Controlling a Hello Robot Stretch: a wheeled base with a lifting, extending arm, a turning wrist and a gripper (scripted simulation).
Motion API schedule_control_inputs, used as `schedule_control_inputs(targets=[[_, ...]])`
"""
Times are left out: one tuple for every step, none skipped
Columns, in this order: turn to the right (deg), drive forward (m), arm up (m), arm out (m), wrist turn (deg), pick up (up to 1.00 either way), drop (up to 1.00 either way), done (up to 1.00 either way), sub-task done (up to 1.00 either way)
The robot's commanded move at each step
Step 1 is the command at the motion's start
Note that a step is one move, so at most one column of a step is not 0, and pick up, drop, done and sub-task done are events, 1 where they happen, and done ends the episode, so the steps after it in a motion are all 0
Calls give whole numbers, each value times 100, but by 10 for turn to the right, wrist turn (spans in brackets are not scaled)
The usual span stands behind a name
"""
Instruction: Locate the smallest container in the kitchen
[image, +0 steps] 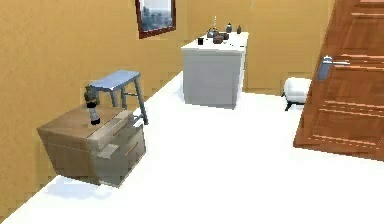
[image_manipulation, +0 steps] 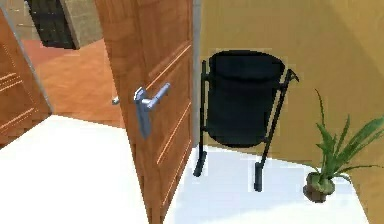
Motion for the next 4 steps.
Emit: schedule_control_inputs(targets=[[90,0,0,0,0,0,0,0,0],[0,100,0,0,0,0,0,0,0],[30,0,0,0,0,0,0,0,0],[0,100,0,0,0,0,0,0,0]])
